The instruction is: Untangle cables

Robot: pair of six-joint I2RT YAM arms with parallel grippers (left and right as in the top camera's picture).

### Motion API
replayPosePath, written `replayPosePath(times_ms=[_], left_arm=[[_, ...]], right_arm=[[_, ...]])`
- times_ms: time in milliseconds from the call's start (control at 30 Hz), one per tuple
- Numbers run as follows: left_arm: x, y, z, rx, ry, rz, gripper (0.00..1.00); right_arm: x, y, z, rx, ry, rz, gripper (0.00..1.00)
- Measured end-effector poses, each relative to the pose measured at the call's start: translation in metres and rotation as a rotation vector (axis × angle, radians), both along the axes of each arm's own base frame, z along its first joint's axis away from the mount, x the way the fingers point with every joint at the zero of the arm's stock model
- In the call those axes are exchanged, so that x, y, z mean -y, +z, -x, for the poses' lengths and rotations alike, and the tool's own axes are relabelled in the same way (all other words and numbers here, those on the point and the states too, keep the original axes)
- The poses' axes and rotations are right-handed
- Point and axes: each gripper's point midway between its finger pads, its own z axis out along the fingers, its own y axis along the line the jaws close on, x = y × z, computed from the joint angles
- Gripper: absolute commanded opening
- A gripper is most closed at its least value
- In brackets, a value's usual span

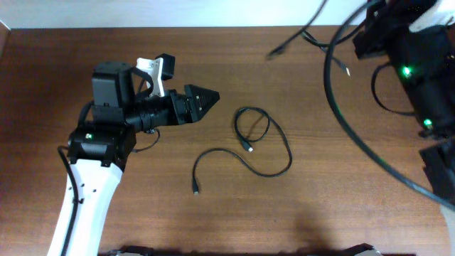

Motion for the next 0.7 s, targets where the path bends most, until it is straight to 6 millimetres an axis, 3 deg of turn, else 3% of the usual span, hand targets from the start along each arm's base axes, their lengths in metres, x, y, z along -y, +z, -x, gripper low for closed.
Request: replayPosePath(times_ms=[67,133,167,233,400,467,500,567,600,633,700], left_arm=[[0.0,-0.001,0.001,-0.005,0.0,0.0,0.99],[0.0,-0.003,0.002,-0.018,0.0,-0.002,0.99],[0.0,-0.003,0.002,-0.018,0.0,-0.002,0.99],[0.0,-0.003,0.002,-0.019,0.0,-0.002,0.99],[0.0,-0.004,0.004,-0.027,-0.003,0.0,0.99],[0.001,-0.005,0.006,-0.052,-0.006,0.013,1.0],[0.002,-0.005,0.008,-0.059,-0.01,0.02,1.0],[0.006,-0.002,0.011,-0.067,-0.034,0.044,1.0],[0.007,-0.001,0.013,-0.07,-0.044,0.054,1.0],[0.009,0.001,0.015,-0.074,-0.059,0.067,1.0],[0.012,0.003,0.018,-0.076,-0.08,0.083,1.0]], right_arm=[[0.041,-0.017,-0.02,-0.058,-0.18,0.011,0.04],[0.122,-0.038,-0.034,-0.135,-0.478,0.021,0.04],[0.146,-0.044,-0.036,-0.156,-0.558,0.023,0.04],[0.228,-0.067,-0.037,-0.229,-0.803,0.023,0.04],[0.38,-0.134,-0.019,-0.426,-1.167,0.0,0.04],[0.421,-0.169,-0.015,-0.523,-1.237,-0.014,0.04],[0.442,-0.198,-0.012,-0.607,-1.259,-0.027,0.04],[0.468,-0.246,-0.007,-0.744,-1.258,-0.059,0.04],[0.477,-0.277,-0.004,-0.836,-1.23,-0.089,0.83],[0.484,-0.292,-0.003,-0.873,-1.229,-0.102,0.99],[0.484,-0.31,-0.004,-0.926,-1.205,-0.116,0.99]])
